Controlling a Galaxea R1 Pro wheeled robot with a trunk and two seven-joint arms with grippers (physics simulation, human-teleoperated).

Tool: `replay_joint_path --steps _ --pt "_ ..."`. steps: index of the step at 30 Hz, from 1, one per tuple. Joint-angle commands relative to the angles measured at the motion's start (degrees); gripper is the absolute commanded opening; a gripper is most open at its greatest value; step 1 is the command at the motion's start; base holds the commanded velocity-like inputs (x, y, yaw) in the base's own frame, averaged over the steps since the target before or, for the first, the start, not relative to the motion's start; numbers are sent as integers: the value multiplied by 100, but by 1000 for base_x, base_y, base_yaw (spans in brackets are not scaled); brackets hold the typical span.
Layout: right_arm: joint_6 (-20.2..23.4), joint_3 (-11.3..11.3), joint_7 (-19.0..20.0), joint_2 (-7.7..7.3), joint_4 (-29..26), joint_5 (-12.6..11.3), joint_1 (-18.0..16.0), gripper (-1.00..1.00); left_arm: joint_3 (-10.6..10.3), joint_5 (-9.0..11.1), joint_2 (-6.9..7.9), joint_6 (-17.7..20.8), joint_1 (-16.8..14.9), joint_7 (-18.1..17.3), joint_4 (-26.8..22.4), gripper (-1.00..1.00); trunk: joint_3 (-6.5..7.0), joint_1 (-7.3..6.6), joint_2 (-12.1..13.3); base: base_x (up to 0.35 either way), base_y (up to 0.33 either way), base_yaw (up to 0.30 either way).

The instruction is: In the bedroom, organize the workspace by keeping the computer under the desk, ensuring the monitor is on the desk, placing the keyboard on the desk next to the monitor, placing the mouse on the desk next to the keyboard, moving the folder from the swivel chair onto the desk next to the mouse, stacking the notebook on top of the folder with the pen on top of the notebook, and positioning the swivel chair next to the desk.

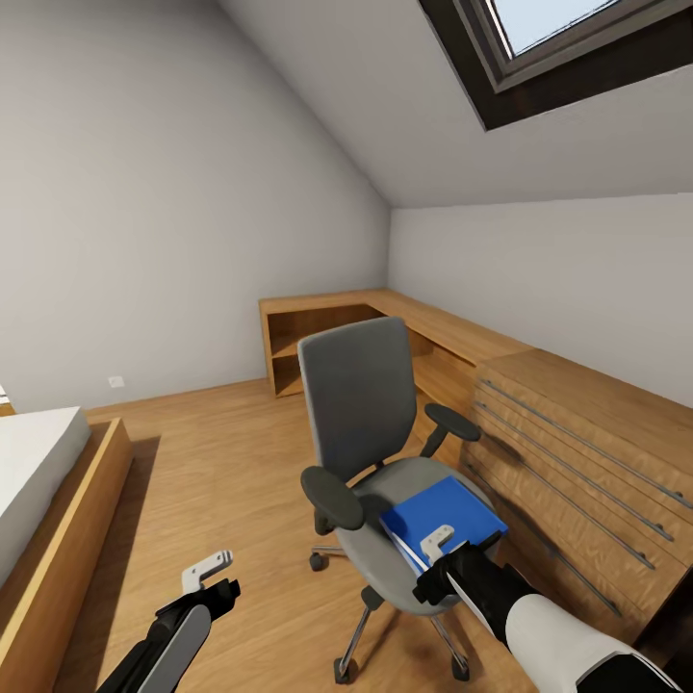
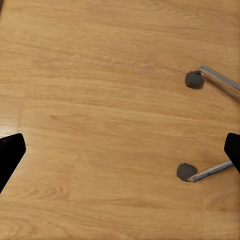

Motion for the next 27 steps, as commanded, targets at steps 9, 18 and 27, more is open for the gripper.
replay_joint_path --steps 9,18,27 --pt "28 -5 38 -1 -11 62 -2 100 -20 41 7 11 -4 46 -9 100 -6 -1 -3 0 0 0" --pt "28 -5 37 -2 7 61 -2 100 -20 42 7 8 -4 46 -9 100 -6 -1 -3 0 0 0" --pt "28 -5 42 -8 14 62 -2 100 -19 42 7 7 -4 41 -9 100 -6 -1 -3 0 0 0"
